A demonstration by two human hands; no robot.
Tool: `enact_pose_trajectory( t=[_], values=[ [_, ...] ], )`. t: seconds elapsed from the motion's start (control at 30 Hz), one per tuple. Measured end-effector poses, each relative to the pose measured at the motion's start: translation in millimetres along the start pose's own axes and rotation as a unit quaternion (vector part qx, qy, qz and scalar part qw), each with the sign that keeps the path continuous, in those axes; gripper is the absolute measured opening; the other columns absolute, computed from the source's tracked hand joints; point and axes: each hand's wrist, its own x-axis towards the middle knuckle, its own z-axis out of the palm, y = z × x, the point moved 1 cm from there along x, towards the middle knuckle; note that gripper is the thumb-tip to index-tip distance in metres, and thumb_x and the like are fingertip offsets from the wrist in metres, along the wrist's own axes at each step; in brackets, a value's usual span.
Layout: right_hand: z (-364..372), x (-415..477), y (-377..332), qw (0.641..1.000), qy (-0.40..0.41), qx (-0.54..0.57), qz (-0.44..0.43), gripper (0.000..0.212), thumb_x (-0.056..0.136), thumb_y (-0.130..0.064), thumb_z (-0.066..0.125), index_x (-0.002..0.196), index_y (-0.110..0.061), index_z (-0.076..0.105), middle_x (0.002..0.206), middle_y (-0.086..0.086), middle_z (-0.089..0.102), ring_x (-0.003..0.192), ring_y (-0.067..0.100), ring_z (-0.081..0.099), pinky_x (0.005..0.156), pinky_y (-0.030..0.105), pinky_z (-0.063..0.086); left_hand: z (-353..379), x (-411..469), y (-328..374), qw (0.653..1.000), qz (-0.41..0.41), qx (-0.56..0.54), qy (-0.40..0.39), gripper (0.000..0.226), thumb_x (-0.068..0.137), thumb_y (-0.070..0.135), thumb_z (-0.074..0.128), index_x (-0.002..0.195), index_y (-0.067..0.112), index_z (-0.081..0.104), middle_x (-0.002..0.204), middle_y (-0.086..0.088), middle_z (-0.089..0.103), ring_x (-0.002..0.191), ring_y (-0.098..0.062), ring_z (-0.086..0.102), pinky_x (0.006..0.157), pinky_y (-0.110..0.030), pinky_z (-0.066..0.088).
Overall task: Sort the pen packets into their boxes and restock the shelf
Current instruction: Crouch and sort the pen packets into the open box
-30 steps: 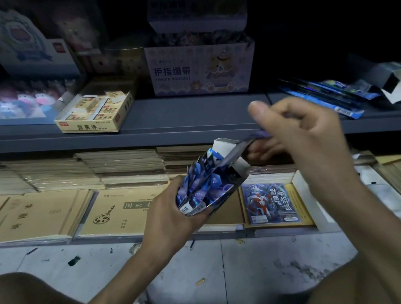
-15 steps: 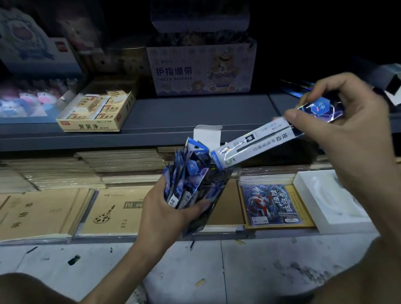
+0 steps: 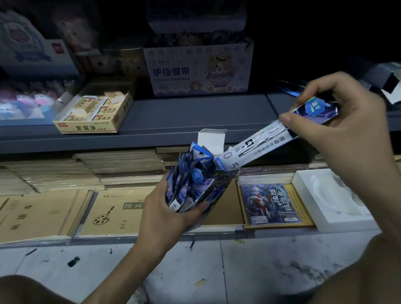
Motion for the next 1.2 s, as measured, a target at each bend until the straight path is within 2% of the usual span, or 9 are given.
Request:
enact_pose_trajectory(
  t=[0.2, 0.33, 0.53, 0.67, 0.73, 0.83, 0.97, 1.1, 1.2],
  values=[
    [8.7, -1.1, -7.2, 0.995, -0.05, -0.075, -0.049, 0.033, 0.083, -0.015, 0.086, 0.111, -0.018, 0.067, 0.096, -0.001, 0.067, 0.081, 0.012, 0.063, 0.074, 0.018, 0.05, 3.4, -3.7, -1.4, 0.999, 0.018, 0.04, -0.029, 0.054, 0.069, 0.023, 0.096, 0.112, 0.032, 0.064, 0.102, 0.029, 0.072, 0.091, 0.007, 0.071, 0.074, -0.018, 0.06],
    [34.7, -13.4, -3.4, 0.99, -0.07, -0.119, -0.029, 0.041, 0.079, -0.023, 0.089, 0.115, -0.024, 0.069, 0.087, -0.01, 0.063, 0.073, 0.001, 0.059, 0.068, 0.007, 0.042, 7.9, -7.3, 2.7, 0.999, 0.012, 0.002, -0.032, 0.051, 0.069, 0.021, 0.096, 0.109, 0.032, 0.066, 0.097, 0.03, 0.074, 0.089, 0.007, 0.071, 0.073, -0.011, 0.055],
    [53.3, -19.5, 3.2, 0.986, -0.075, -0.148, -0.016, 0.03, 0.098, -0.034, 0.068, 0.127, -0.026, 0.073, 0.098, -0.005, 0.059, 0.078, 0.007, 0.058, 0.076, 0.027, 0.049, 9.3, -7.6, 4.0, 0.999, 0.001, -0.028, -0.025, 0.052, 0.068, 0.017, 0.096, 0.107, 0.032, 0.066, 0.097, 0.023, 0.076, 0.09, 0.003, 0.073, 0.075, -0.015, 0.057],
    [49.3, -21.3, -8.3, 0.994, -0.014, -0.108, -0.022, 0.012, 0.097, -0.019, 0.07, 0.103, -0.025, 0.078, 0.088, -0.005, 0.062, 0.073, 0.013, 0.058, 0.068, 0.028, 0.047, 8.8, -8.3, 3.8, 0.999, -0.005, -0.034, -0.021, 0.052, 0.067, 0.017, 0.096, 0.108, 0.029, 0.067, 0.096, 0.022, 0.076, 0.089, 0.002, 0.073, 0.073, -0.013, 0.056],
    [52.8, -26.5, -17.0, 0.996, -0.057, -0.061, 0.003, 0.011, 0.094, -0.017, 0.073, 0.092, -0.027, 0.077, 0.08, -0.006, 0.064, 0.067, 0.015, 0.058, 0.063, 0.029, 0.047, 9.4, -9.0, 4.3, 0.999, -0.008, -0.036, -0.02, 0.052, 0.067, 0.016, 0.097, 0.109, 0.028, 0.068, 0.095, 0.023, 0.077, 0.089, 0.003, 0.073, 0.071, -0.011, 0.054],
    [56.6, -34.9, -30.0, 0.986, -0.141, 0.05, 0.078, 0.006, 0.09, -0.028, 0.076, 0.084, -0.027, 0.075, 0.073, -0.001, 0.071, 0.063, 0.018, 0.065, 0.061, 0.044, 0.057, 10.2, -9.0, 5.6, 0.999, -0.009, -0.038, -0.017, 0.054, 0.066, 0.013, 0.096, 0.108, 0.03, 0.067, 0.094, 0.026, 0.076, 0.087, 0.005, 0.072, 0.07, -0.008, 0.052],
    [62.4, -44.7, -34.8, 0.981, -0.171, 0.015, 0.094, 0.027, 0.072, -0.048, 0.085, 0.074, -0.025, 0.072, 0.067, -0.003, 0.07, 0.057, 0.019, 0.066, 0.056, 0.035, 0.056, 9.6, -6.9, 3.0, 1.0, -0.01, -0.024, -0.005, 0.055, 0.065, 0.013, 0.097, 0.106, 0.033, 0.067, 0.093, 0.025, 0.075, 0.085, 0.004, 0.072, 0.07, -0.013, 0.055],
    [71.0, -49.4, -25.7, 0.977, -0.18, -0.001, 0.114, 0.02, 0.081, -0.027, 0.087, 0.071, -0.031, 0.07, 0.068, -0.012, 0.07, 0.055, 0.01, 0.068, 0.052, 0.019, 0.049, 10.0, -5.9, -1.6, 1.0, -0.02, -0.007, -0.006, 0.055, 0.065, 0.017, 0.096, 0.108, 0.033, 0.065, 0.093, 0.021, 0.076, 0.085, 0.0, 0.073, 0.073, -0.021, 0.06],
    [68.7, -47.1, -25.1, 0.972, -0.178, 0.07, 0.134, 0.019, 0.088, -0.017, 0.081, 0.074, -0.024, 0.07, 0.071, -0.002, 0.071, 0.06, 0.015, 0.073, 0.054, 0.018, 0.049, 10.9, -4.8, -1.6, 1.0, -0.026, 0.004, 0.001, 0.052, 0.064, 0.019, 0.096, 0.105, 0.031, 0.066, 0.09, 0.02, 0.075, 0.081, 0.0, 0.072, 0.07, -0.024, 0.06]
  ],
)
